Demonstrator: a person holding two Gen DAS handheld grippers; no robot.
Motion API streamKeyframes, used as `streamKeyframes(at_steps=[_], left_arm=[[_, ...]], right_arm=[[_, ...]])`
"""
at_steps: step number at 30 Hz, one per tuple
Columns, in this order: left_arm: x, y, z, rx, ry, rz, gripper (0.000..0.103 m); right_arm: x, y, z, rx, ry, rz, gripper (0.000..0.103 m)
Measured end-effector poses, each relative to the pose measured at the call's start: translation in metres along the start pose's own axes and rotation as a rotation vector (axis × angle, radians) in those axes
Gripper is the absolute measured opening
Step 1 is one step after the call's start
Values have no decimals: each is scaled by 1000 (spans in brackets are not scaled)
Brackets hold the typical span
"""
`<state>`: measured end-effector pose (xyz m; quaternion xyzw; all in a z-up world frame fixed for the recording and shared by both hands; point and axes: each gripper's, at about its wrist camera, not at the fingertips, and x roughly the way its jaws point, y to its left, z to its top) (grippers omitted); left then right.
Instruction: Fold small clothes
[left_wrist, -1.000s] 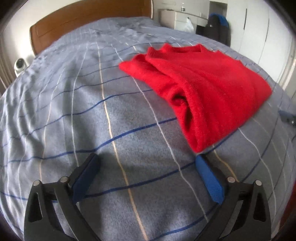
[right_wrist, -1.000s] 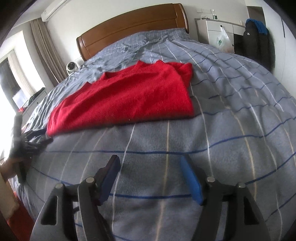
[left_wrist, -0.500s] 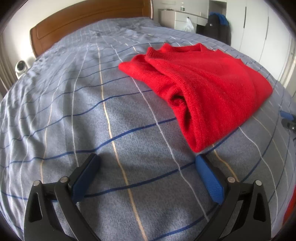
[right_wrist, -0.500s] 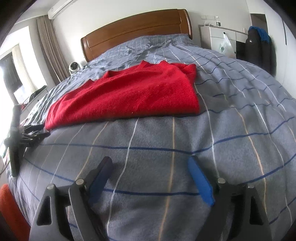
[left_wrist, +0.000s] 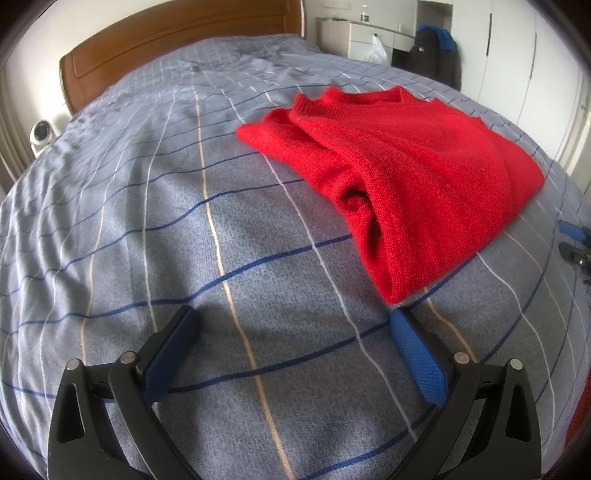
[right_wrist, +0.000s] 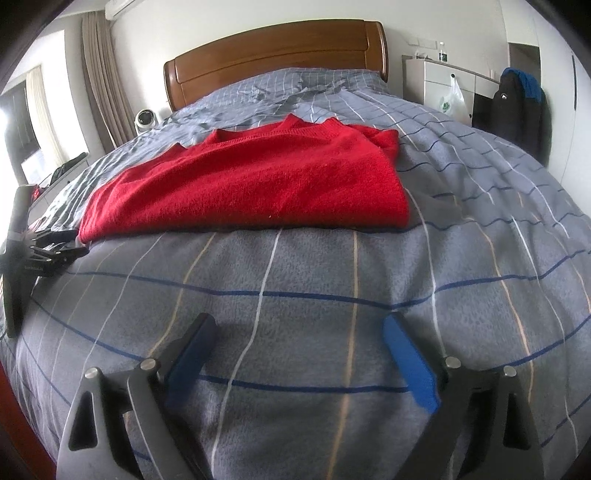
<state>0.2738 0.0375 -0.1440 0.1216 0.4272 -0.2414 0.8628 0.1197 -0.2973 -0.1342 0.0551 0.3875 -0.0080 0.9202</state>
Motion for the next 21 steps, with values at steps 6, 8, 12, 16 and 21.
streamKeyframes(at_steps=[6, 8, 12, 16, 21], left_arm=[[0, 0, 0, 0, 0, 0, 103], [0, 0, 0, 0, 0, 1, 103], [0, 0, 0, 0, 0, 1, 103], [-1, -1, 0, 0, -1, 2, 103], [-1, -1, -1, 0, -1, 1, 103]], right_arm=[[-3, -6, -5, 21, -43, 37, 93], [-4, -7, -5, 25, -46, 46, 93], [-4, -7, -6, 24, -53, 54, 93], [-6, -9, -7, 33, -63, 69, 93], [-6, -10, -7, 34, -63, 70, 94]])
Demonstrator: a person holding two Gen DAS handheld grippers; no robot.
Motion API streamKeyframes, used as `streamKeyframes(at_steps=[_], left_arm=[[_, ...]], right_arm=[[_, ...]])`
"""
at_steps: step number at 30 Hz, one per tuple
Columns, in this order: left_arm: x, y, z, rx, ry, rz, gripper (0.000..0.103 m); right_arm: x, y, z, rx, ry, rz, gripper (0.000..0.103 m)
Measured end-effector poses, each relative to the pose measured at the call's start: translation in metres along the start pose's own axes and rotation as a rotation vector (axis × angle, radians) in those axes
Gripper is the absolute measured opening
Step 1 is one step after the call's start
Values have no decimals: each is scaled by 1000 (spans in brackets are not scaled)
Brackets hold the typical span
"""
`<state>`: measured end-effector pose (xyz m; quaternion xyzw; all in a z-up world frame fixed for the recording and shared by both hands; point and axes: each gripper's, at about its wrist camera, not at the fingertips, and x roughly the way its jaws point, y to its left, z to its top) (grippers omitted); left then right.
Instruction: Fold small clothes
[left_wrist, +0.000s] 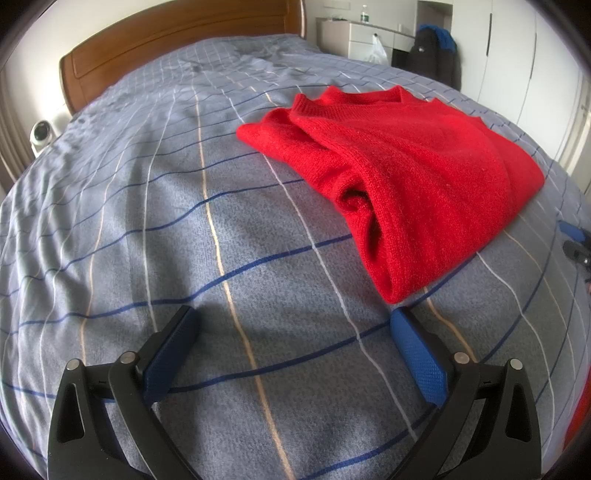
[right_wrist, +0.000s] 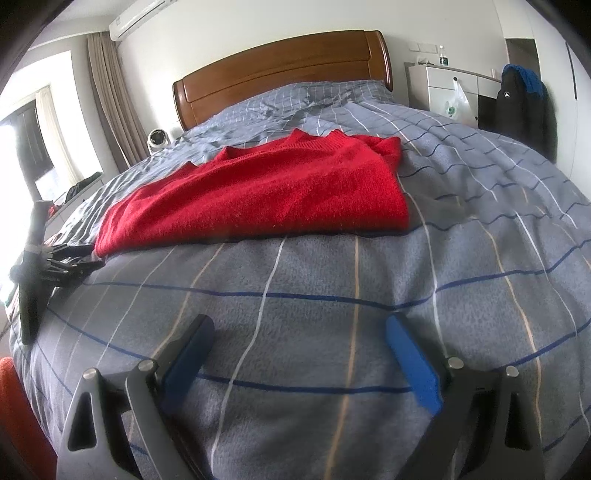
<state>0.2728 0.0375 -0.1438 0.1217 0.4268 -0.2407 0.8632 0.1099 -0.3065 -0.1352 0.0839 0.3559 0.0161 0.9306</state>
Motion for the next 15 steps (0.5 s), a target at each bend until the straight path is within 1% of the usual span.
streamKeyframes(at_steps=[15], left_arm=[[0, 0, 0, -1, 0, 0, 103]], right_arm=[[-4, -5, -3, 11, -30, 42, 95]])
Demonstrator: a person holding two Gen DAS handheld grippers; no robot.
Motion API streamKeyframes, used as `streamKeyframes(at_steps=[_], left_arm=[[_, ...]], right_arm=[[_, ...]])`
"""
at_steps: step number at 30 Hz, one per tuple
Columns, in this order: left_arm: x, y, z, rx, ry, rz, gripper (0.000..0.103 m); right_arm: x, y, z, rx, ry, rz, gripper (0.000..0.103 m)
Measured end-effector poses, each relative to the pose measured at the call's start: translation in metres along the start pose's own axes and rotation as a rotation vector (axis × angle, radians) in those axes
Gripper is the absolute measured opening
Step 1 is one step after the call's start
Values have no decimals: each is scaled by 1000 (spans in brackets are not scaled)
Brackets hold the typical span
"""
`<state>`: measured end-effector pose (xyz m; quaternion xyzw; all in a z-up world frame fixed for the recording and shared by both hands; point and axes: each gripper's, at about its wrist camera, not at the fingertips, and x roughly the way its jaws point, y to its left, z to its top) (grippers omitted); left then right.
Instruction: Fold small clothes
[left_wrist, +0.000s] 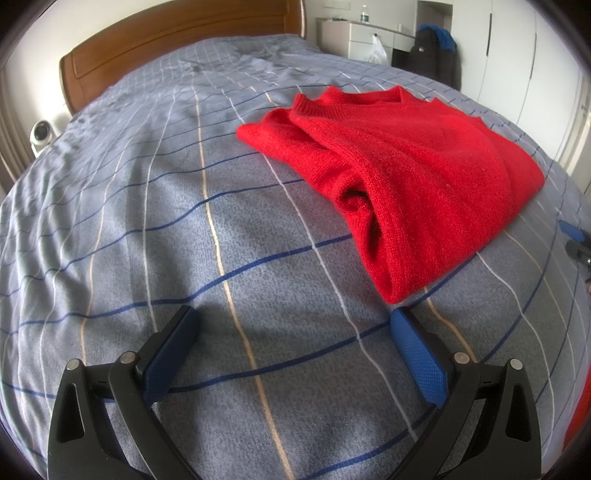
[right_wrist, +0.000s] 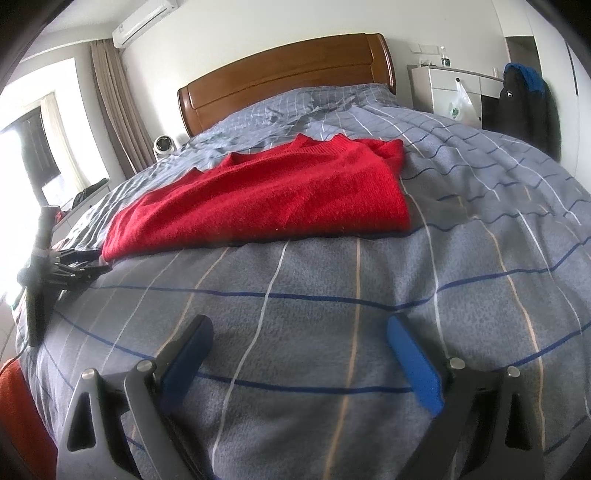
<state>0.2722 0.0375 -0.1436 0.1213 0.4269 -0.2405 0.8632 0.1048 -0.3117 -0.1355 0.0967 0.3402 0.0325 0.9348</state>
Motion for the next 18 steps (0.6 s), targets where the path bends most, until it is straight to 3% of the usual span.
streamKeyframes(at_steps=[9, 13, 18], left_arm=[[0, 0, 0, 0, 0, 1, 103], [0, 0, 0, 0, 0, 1, 103], [-1, 0, 0, 0, 0, 2, 103]], right_arm=[[-13, -4, 6, 24, 20, 37, 95], [-47, -25, 16, 127, -26, 84, 95], [-52, -54, 19, 238, -17, 102, 95]])
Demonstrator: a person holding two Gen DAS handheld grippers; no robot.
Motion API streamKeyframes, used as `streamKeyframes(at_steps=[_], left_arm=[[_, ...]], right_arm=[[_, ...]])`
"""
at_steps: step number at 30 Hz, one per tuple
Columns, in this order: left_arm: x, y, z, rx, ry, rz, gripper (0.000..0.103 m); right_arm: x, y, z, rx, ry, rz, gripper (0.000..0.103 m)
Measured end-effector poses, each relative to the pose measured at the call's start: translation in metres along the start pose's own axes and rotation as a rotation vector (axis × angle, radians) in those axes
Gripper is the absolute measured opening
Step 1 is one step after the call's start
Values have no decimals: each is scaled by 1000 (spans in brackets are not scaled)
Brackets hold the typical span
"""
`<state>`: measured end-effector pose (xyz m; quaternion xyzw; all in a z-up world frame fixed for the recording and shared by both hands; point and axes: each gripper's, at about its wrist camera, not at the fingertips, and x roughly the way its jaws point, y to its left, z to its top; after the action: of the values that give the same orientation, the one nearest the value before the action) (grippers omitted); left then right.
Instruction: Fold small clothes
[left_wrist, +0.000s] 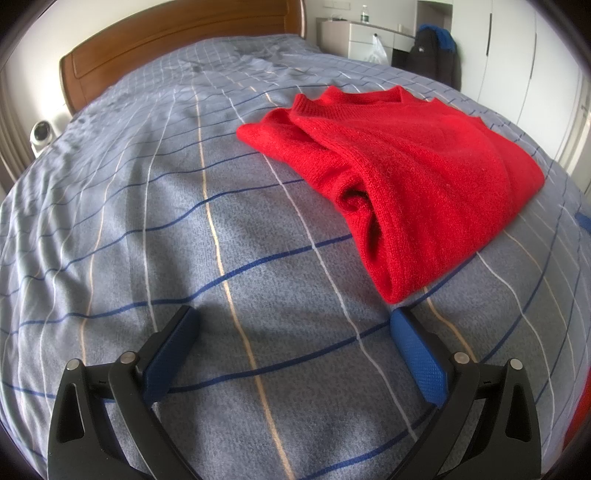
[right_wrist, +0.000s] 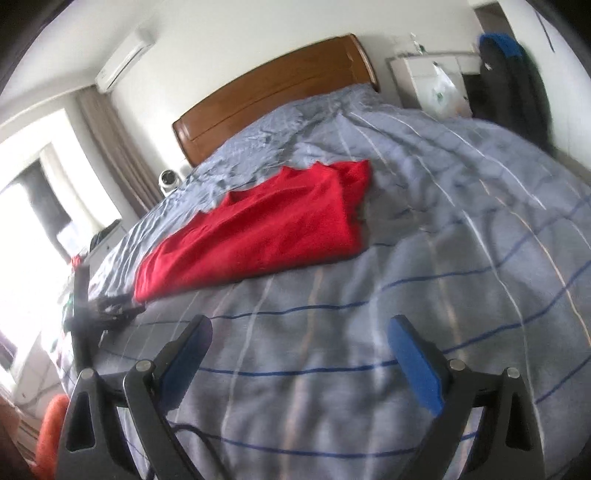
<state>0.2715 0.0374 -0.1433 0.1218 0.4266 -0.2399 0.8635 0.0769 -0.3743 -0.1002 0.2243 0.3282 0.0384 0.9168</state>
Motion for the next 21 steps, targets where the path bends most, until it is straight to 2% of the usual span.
streamKeyframes(at_steps=[5, 9, 15, 21], left_arm=[[0, 0, 0, 0, 0, 0, 103], [0, 0, 0, 0, 0, 0, 103], [0, 0, 0, 0, 0, 0, 103], [0, -1, 0, 0, -6, 2, 103]], right_arm=[[0, -10, 11, 143, 3, 45, 95], [-13, 5, 11, 75, -24, 34, 95], [-14, 18, -3, -32, -20, 8, 95], [-7, 12, -11, -6, -6, 13, 95]])
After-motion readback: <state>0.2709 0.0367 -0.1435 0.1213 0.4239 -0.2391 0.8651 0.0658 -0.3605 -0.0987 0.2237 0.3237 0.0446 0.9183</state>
